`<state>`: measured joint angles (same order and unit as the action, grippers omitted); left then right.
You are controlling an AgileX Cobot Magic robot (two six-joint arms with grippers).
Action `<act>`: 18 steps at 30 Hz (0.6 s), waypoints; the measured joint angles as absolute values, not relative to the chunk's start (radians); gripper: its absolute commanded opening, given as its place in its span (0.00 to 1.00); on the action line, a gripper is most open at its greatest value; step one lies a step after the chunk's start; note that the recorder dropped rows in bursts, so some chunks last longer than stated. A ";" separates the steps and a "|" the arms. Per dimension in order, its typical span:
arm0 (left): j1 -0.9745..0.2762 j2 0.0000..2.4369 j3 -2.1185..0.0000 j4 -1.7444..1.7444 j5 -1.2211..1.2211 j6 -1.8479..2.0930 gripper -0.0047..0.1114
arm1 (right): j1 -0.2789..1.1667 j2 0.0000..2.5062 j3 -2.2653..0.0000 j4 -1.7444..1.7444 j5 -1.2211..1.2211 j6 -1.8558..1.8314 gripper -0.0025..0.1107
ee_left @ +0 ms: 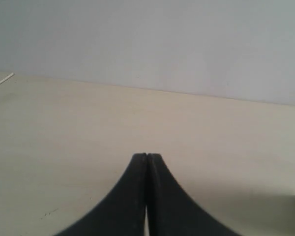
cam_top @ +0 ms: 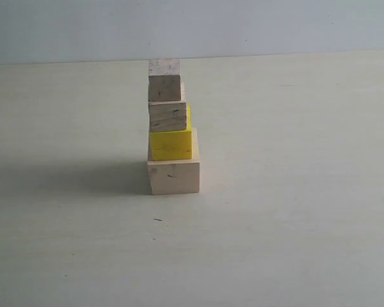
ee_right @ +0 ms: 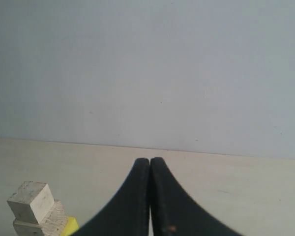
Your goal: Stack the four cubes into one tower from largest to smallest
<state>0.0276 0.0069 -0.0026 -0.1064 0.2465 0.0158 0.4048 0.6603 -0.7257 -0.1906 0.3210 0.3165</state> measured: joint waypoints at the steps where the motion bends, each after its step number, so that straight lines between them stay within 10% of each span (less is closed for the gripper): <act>1: 0.028 0.007 -0.003 -0.106 0.258 0.026 0.04 | 0.405 0.660 -0.726 -0.191 0.321 0.316 0.02; 18: 0.028 0.007 -0.002 -0.105 0.366 0.146 0.04 | 0.405 0.660 -0.726 -0.191 0.321 0.316 0.02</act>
